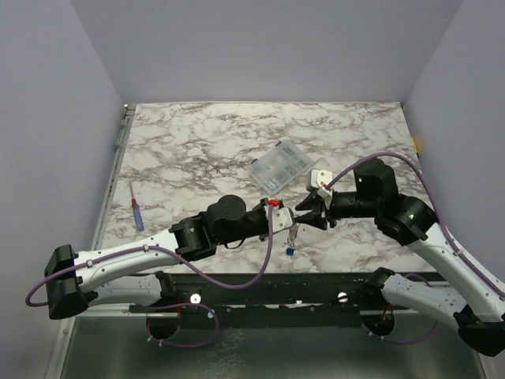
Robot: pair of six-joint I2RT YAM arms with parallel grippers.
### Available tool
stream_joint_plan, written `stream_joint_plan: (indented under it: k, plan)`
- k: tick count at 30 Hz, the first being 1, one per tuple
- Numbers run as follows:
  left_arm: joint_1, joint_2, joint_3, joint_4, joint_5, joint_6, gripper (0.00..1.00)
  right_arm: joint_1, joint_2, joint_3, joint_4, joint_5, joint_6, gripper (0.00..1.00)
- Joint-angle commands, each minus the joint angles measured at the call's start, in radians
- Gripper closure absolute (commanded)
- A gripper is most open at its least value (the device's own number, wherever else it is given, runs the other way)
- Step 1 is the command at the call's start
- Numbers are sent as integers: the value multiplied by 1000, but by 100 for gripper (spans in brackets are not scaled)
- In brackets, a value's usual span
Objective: Put the keys on the keyring
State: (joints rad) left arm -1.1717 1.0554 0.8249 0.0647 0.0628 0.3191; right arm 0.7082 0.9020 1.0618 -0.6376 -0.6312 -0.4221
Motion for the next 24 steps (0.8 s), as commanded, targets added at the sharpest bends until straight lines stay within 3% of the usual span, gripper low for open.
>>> stream_joint_plan:
  k: [1,14,17,18,21,24]
  plan:
    - [3,16,45,15,-25,-17,100,8,-2,-25,7,33,-26,64]
    - [4,28,64,15,-23,-15,100,15,-10,-36,12,32,-52,99]
    - [4,18,62,14,-30,-20,100,15,-31,-45,39,36,-41,99]
    - [3,14,62,15,-36,-21,94,15,-42,-53,56,41,-34,99]
    - [3,-11,56,14,-47,-30,61,14,-81,-81,119,62,-19,99]
    - [3,-49,36,14,-55,-30,43,14,-133,-125,200,81,-6,100]
